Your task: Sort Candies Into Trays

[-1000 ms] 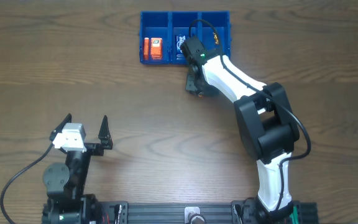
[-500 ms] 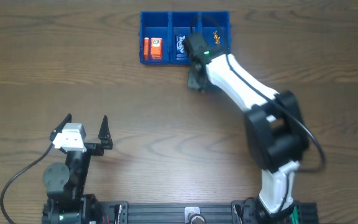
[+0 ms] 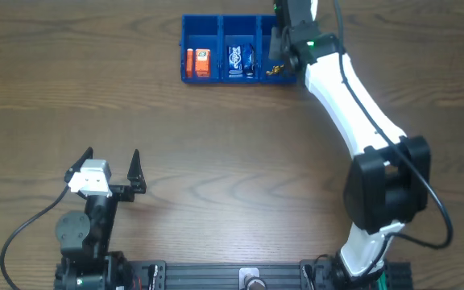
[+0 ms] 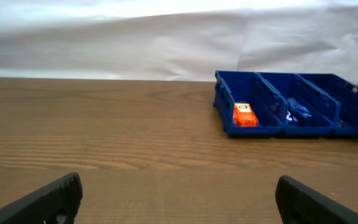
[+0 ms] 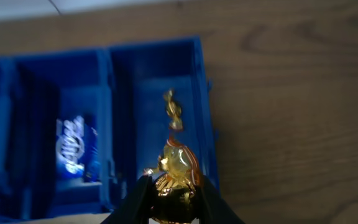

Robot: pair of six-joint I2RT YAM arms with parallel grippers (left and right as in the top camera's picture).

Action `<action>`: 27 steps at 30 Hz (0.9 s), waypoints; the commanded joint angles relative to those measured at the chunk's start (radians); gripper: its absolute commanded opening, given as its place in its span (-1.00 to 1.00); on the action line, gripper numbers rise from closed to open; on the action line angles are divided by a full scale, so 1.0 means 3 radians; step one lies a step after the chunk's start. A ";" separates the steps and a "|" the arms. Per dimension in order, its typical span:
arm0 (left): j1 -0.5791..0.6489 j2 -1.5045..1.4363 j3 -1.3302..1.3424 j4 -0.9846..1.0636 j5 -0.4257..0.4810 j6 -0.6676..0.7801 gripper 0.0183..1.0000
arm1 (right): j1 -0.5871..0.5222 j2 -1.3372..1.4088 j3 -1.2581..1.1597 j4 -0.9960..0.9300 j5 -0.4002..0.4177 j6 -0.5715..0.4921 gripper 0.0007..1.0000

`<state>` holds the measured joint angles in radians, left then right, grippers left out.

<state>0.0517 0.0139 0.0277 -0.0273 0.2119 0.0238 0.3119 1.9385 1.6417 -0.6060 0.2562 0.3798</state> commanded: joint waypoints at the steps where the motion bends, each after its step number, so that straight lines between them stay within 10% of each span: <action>1: 0.0001 -0.0022 -0.0075 -0.0094 0.0076 0.0022 1.00 | 0.0000 0.0121 -0.0013 -0.0004 0.0066 -0.0074 -0.69; 12: 0.0001 -0.0022 -0.0075 -0.0094 0.0076 0.0022 1.00 | 0.0019 0.0179 -0.0013 0.0004 0.0067 -0.0076 -0.19; 19: 0.0001 -0.0022 -0.0075 -0.0094 0.0075 0.0022 1.00 | 0.0031 0.0136 -0.0013 -0.0058 0.0083 -0.0151 1.00; 27: 0.0001 -0.0022 -0.0075 -0.0094 0.0076 0.0022 1.00 | -0.0238 -0.0855 -0.0027 -0.0566 0.0131 -0.0366 1.00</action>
<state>0.0517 0.0139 0.0277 -0.0277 0.2119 0.0238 0.2996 1.8641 1.6333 -0.7368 0.2653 0.3027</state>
